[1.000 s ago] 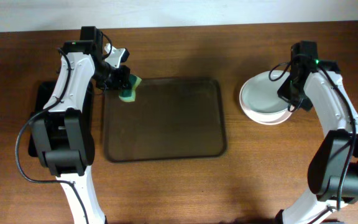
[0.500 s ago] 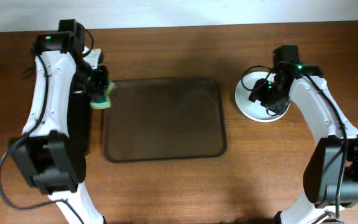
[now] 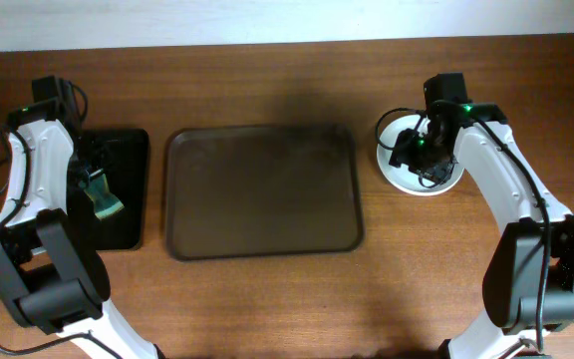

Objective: Clean dirty plates on tray and stack at the side

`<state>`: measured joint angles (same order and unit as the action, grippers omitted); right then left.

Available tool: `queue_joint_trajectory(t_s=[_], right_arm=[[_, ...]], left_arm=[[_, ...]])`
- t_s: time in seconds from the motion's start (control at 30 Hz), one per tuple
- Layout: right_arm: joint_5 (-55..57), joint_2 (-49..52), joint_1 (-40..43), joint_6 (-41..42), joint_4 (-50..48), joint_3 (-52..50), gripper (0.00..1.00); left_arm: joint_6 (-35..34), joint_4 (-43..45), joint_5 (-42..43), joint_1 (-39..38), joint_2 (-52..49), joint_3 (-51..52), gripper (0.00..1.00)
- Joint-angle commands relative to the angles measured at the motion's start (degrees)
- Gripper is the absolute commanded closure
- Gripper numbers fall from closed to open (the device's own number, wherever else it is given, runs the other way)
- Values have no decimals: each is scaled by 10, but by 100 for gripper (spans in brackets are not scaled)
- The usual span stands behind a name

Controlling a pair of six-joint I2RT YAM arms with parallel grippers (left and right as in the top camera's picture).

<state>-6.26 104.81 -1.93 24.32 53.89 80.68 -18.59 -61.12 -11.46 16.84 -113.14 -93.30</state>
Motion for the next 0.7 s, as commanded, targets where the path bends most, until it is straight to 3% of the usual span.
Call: queue_joint_trajectory(t_s=[0.0,0.1,0.17,0.2,0.23,0.33,0.37,0.47,0.67], right_arm=[[-10,-38,-3,-32,29,32,41],[-6,-116,-2,-55,93,81,38],[-6,-171,-2,-55,133,98,37],[-6,-215,-2,-55,159,105,37],[-3,-263,-2,-55,174,106,34],[29,-387,-3,-55,223,106,20],[31,-411,-3,-55,229,106,2],[31,-499,-3,-54,234,106,2],[72,-507,-1,-60,232,92,2]], left_arm=[[17,5,71,0,13,-22,24],[127,7,154,-31,84,-58,24],[153,5,166,-59,129,-58,23],[152,0,166,-76,143,-58,1],[152,0,166,-84,143,-58,1],[148,4,186,-89,139,-57,1],[148,4,186,-89,139,-57,1],[148,4,186,-89,139,-57,1],[148,4,186,-89,139,-57,1]])
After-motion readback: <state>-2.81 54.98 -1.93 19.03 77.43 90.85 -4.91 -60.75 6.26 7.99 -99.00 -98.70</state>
